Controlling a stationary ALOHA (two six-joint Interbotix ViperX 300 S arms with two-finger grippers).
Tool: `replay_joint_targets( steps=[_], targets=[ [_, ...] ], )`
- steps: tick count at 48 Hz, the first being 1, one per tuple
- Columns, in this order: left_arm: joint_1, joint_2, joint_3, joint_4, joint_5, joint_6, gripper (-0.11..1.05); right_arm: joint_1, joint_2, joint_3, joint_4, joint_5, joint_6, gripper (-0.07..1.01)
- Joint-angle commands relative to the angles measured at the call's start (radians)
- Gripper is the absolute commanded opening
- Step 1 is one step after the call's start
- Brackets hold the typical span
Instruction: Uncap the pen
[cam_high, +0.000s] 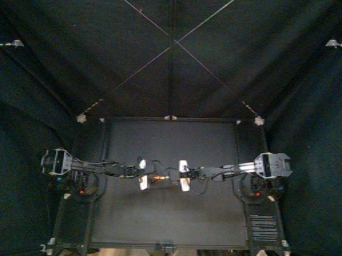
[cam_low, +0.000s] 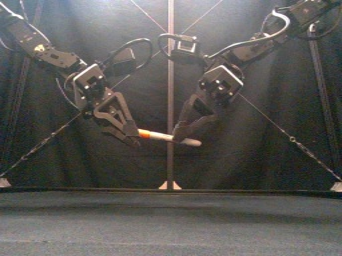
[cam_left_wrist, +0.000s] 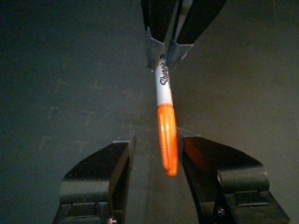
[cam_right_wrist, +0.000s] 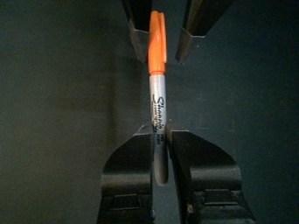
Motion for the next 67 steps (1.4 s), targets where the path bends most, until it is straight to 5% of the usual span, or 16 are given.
replay_joint_targets(
  steps=[1, 23, 32, 67],
  targets=[
    [0.005, -0.008, -0.029, -0.009, -0.006, 0.0, 0.74, 0.0, -0.021, -0.025, 0.0, -0.002, -0.002, 0.42],
    [0.006, -0.017, -0.018, -0.015, -0.003, -0.0031, 0.39, -0.006, -0.029, -0.002, 0.0, -0.003, 0.011, 0.42],
    [0.006, -0.04, 0.008, -0.04, -0.003, 0.0, 0.39, -0.008, -0.054, 0.029, 0.003, -0.003, 0.012, 0.42],
    [0.0, -0.213, 0.141, -0.04, -0.009, -0.0015, 0.39, -0.052, -0.209, 0.156, 0.017, -0.018, 0.015, 0.42]
  ],
)
